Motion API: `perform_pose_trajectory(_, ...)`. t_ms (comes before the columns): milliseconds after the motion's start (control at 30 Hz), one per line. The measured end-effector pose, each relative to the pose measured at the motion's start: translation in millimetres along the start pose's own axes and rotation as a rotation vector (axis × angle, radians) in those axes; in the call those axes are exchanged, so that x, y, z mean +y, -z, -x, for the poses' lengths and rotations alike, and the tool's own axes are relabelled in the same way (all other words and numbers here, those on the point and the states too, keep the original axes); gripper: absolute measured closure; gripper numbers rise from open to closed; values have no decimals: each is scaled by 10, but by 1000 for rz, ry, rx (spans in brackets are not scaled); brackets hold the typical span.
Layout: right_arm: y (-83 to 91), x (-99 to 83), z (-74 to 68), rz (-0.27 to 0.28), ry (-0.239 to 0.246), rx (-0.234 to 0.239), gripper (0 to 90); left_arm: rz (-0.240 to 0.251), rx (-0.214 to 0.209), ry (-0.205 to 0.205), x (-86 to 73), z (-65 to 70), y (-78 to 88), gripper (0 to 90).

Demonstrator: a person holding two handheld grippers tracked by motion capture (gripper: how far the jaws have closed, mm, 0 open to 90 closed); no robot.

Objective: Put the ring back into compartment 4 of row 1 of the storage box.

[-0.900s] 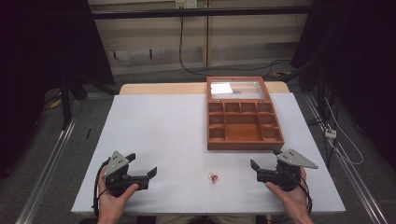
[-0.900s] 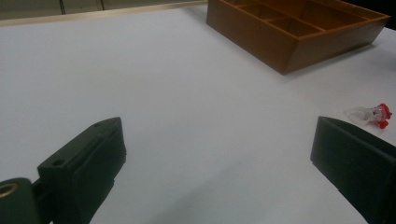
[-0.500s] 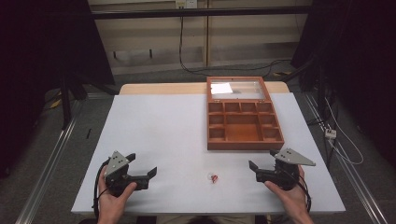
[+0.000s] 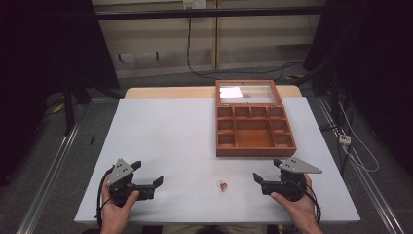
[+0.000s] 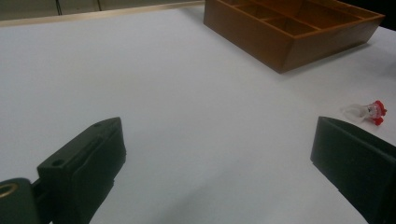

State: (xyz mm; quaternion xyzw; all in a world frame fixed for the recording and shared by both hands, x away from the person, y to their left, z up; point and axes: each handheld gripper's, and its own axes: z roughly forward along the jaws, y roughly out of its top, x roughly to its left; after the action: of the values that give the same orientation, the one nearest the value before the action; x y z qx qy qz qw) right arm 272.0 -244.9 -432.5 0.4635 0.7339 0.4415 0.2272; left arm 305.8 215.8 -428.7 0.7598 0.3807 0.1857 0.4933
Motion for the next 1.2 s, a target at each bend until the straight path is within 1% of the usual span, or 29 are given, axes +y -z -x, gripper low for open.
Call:
perform_pose_trajectory(33,-5,6,-26,-15,9,5,118,-1,0,-1,0,0,0,30)
perform_pose_trajectory(100,-12,19,-50,-19,19,15,107,0,0,4,1,2,-8,30)
perform_pose_trajectory(200,-22,39,-76,-26,22,23,86,-8,-6,11,-6,-2,-20,30)
perform_pose_trajectory(267,-54,67,-108,-49,34,46,82,-18,-4,13,-9,-9,-32,31)
perform_pose_trajectory(333,-68,71,-118,-54,40,54,79,-12,-3,15,-8,-8,-32,31)
perform_pose_trajectory(367,-98,80,-141,-69,54,64,72,-11,1,14,-6,-8,-28,31)
perform_pose_trajectory(400,-98,80,-141,-69,54,64,72,-12,1,13,-7,-8,-28,31)
perform_pose_trajectory(433,-128,96,-170,-82,60,80,72,-16,4,13,-11,-5,-30,31)
perform_pose_trajectory(500,-165,122,-211,-89,71,93,72,-21,9,13,-14,10,-34,31)
perform_pose_trajectory(600,-229,159,-280,-103,88,118,72,-15,0,12,-13,22,-31,32)
perform_pose_trajectory(667,-264,175,-322,-118,96,133,87,-12,3,8,-9,20,-25,33)
perform_pose_trajectory(700,-264,175,-322,-118,96,133,87,-11,5,7,-7,17,-20,33)
perform_pose_trajectory(733,-307,193,-357,-138,105,138,87,-13,5,5,-8,14,-22,33)
perform_pose_trajectory(767,-307,193,-357,-138,105,138,87,-11,5,11,-10,16,-27,33)
perform_pose_trajectory(800,-329,202,-371,-145,103,143,91,-14,4,9,-11,15,-29,33)
perform_pose_trajectory(833,-358,224,-391,-149,107,156,123,-15,2,4,-12,18,-29,33)
perform_pose_trajectory(867,-358,224,-391,-149,107,156,123,-15,2,4,-12,18,-29,34)
perform_pose_trajectory(900,-385,255,-408,-155,113,168,138,-13,0,7,-12,23,-29,34)
perform_pose_trajectory(1033,-440,300,-456,-172,136,193,195,-16,3,4,-14,20,-29,34)
perform_pose_trajectory(1067,-440,300,-456,-172,136,193,195,-16,3,4,-14,20,-29,33)
perform_pose_trajectory(1100,-473,311,-482,-200,157,207,237,-19,2,4,-14,17,-29,33)
perform_pose_trajectory(1167,-489,313,-497,-206,165,210,248,-17,5,2,-14,18,-30,33)
perform_pose_trajectory(1200,-528,314,-541,-216,173,230,281,-19,6,0,-13,19,-30,34)
